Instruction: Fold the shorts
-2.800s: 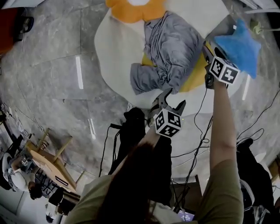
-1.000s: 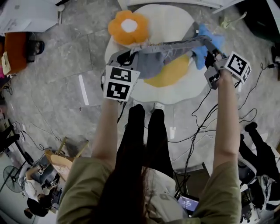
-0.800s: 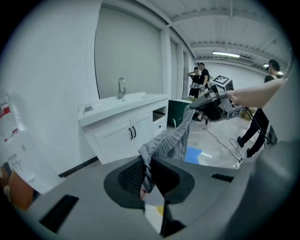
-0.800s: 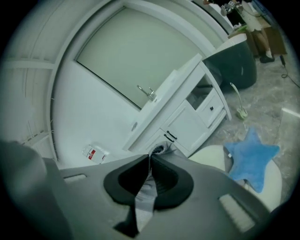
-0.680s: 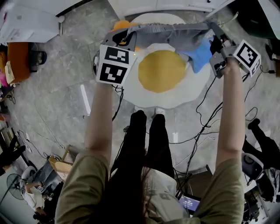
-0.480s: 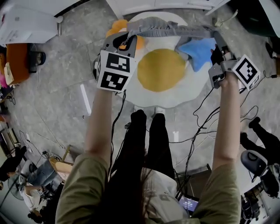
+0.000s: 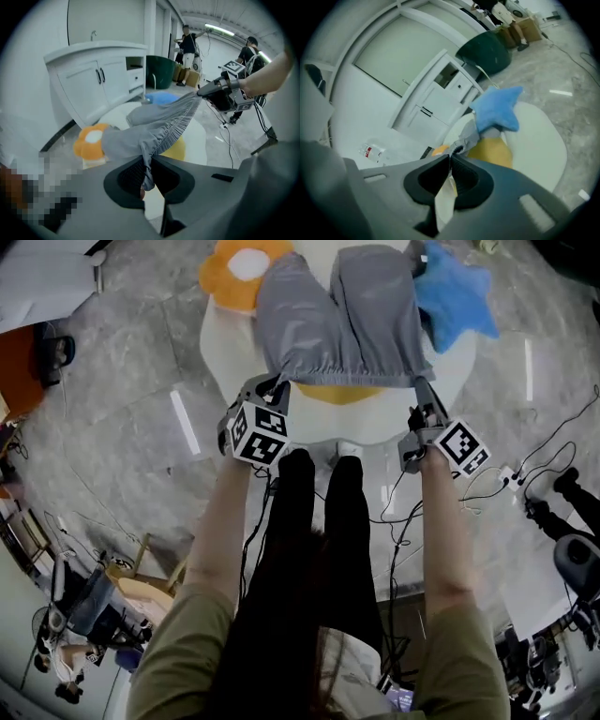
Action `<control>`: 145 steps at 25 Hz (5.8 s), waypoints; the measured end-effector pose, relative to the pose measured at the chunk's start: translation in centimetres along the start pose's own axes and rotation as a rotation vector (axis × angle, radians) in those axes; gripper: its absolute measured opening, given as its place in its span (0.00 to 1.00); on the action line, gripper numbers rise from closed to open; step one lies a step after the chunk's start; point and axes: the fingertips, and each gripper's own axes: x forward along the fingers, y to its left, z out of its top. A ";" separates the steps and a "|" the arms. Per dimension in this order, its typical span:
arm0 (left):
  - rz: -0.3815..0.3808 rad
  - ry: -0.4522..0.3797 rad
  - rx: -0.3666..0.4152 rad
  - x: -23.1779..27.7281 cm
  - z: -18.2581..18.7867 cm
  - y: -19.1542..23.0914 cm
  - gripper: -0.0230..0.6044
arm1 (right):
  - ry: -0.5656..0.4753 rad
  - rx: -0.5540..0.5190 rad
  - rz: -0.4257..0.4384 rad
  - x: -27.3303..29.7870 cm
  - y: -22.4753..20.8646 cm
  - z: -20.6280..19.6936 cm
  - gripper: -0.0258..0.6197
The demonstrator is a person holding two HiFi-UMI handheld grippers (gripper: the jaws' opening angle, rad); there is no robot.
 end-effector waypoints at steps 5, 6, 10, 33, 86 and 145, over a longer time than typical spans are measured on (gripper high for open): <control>-0.066 0.148 -0.035 6.4 -10.0 -4.7 0.10 | 0.089 0.056 -0.090 0.3 -9.5 -8.5 0.08; -0.070 0.161 -0.041 6.8 -11.2 -5.4 0.10 | 0.093 0.060 -0.095 -0.1 -10.5 -9.6 0.08; -0.077 0.207 -0.049 8.0 -15.1 -7.1 0.11 | 0.132 0.073 -0.109 -1.6 -13.6 -13.7 0.08; -0.243 0.483 -0.343 11.1 -24.9 -12.7 0.52 | 0.498 -0.049 -0.465 -1.6 -22.5 -21.9 0.57; -0.102 0.204 -0.717 27.1 -5.6 -32.6 0.57 | 1.005 -1.112 -0.562 38.9 -18.2 6.9 0.28; 0.066 0.200 -0.780 13.0 -22.4 -8.0 0.09 | 0.789 -1.035 -0.086 43.2 11.6 -13.0 0.05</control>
